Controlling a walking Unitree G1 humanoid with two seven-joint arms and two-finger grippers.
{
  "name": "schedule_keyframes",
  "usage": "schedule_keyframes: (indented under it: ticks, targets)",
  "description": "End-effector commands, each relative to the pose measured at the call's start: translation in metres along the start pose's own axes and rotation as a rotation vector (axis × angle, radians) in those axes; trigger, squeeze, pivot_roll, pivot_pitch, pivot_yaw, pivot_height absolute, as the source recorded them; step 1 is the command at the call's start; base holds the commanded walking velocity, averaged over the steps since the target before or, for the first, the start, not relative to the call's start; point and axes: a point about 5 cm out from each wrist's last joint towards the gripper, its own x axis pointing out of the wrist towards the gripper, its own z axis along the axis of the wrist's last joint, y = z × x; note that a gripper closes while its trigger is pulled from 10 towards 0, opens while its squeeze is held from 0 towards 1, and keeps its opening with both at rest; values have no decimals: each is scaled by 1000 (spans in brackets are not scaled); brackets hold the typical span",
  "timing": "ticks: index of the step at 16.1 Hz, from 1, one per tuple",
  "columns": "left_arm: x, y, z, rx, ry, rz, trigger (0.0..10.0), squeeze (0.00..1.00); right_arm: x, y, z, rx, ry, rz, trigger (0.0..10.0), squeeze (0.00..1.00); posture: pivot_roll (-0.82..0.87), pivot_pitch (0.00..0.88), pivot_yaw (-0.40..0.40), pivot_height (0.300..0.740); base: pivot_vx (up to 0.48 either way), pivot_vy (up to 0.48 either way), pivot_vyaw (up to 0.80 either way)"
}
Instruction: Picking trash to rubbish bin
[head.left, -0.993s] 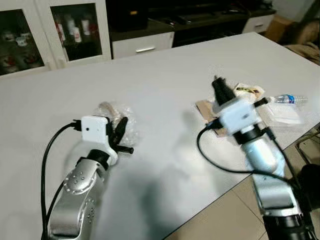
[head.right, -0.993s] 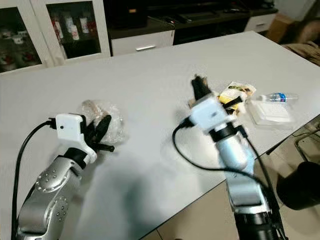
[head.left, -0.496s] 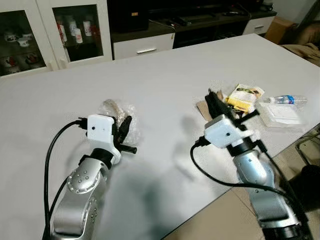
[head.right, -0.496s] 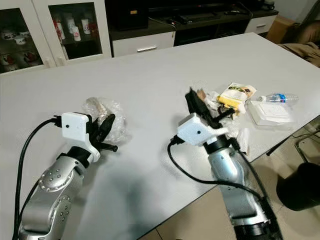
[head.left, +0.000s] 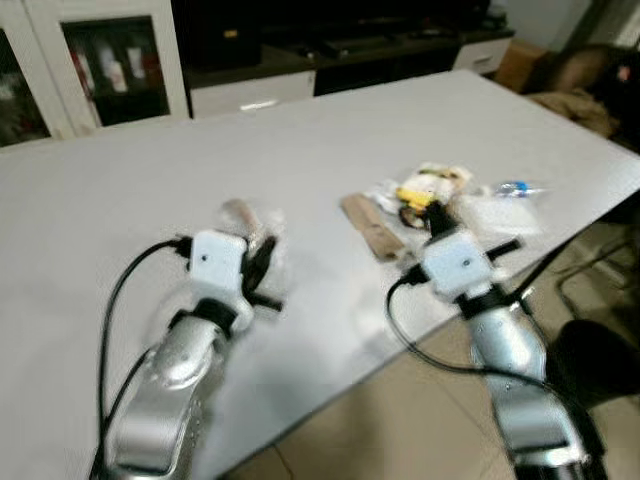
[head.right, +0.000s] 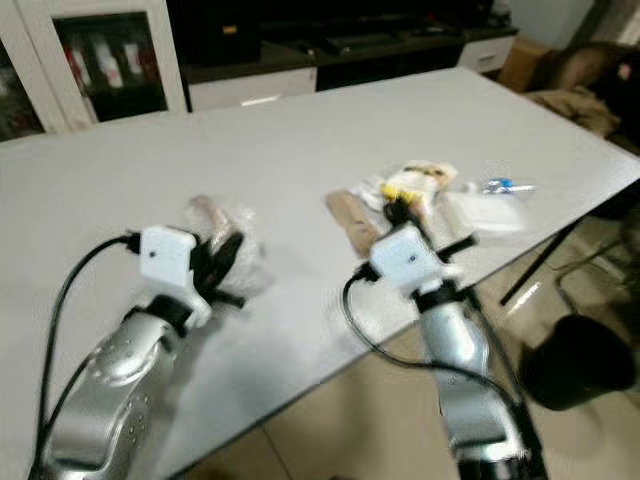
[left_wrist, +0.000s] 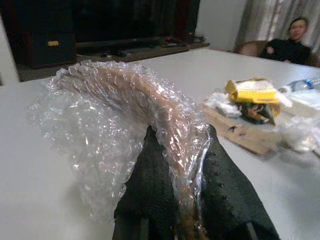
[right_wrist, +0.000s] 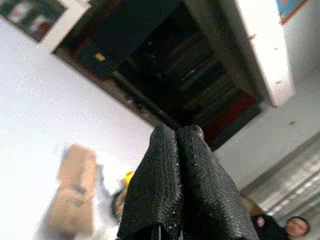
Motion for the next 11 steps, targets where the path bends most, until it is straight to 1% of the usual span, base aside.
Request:
schedule_keyframes:
  ticks: [1, 6, 11]
  targets:
    - [2, -3, 3, -2, -14, -3, 10000, 0, 0, -8, 2, 2, 3, -18, 10000, 0, -70, 0, -85, 740, 0, -480, 0]
    - [6, -5, 2, 4, -12, -11, 10000, 0, -6, -5, 0, 17, 41, 5, 10000, 0, -77, 0, -80, 740, 0, -480, 0]
    - [11, -9, 2, 4, -14, -25, 10000, 0, -14, -1, -7, 46, 101, 12, 10000, 0, -83, 0, -75, 740, 0, -480, 0]
